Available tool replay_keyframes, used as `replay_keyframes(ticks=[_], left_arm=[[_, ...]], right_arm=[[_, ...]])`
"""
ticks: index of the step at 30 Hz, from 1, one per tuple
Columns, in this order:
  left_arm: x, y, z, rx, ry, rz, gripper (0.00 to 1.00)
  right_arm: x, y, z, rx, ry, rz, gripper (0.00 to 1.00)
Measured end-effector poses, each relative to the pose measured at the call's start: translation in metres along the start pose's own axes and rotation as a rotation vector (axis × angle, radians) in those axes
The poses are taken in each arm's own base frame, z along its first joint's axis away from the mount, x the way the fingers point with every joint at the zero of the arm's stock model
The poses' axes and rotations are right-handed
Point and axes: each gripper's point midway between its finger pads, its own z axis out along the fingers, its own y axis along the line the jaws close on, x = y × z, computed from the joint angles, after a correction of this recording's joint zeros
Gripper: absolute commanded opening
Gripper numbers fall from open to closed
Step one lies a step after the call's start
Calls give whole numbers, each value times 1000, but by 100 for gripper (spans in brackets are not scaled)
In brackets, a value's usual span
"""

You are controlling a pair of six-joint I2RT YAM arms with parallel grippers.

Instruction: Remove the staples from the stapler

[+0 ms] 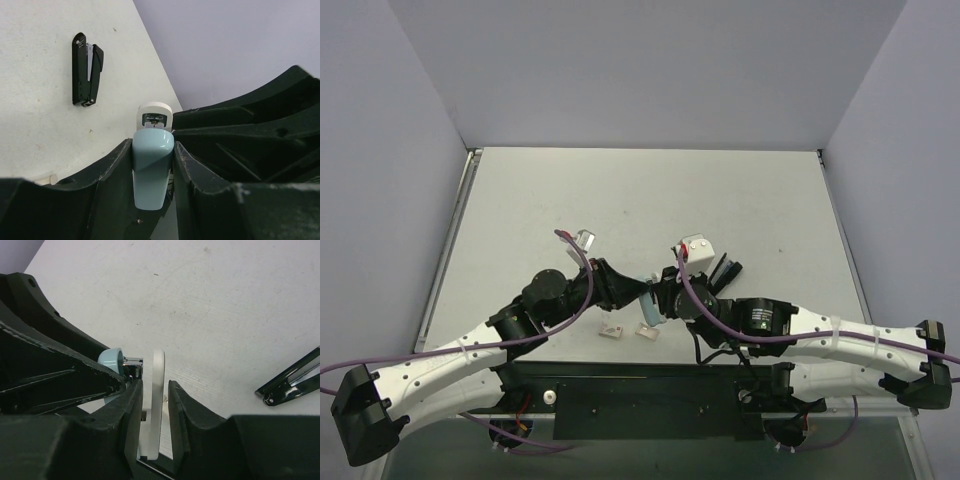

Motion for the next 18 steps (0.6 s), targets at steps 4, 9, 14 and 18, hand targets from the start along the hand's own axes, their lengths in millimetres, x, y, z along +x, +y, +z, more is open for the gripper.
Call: replay_keyframes(ticks=[4,9,14,18], left_arm=[[3,3,-1,1,20,28,0],[9,-1,-3,33,59,67,0],[21,-7,-8,92,130,120,0],[37,-13,-13,156,218,175,0]], right_arm=[[-15,4,-11,-28,-9,8,40],[-36,-4,-33,-65,-31,-3,46],[-49,-14,-59,-128,-24,-84,47],[-52,-13,-77,-225,-5,-148,47]])
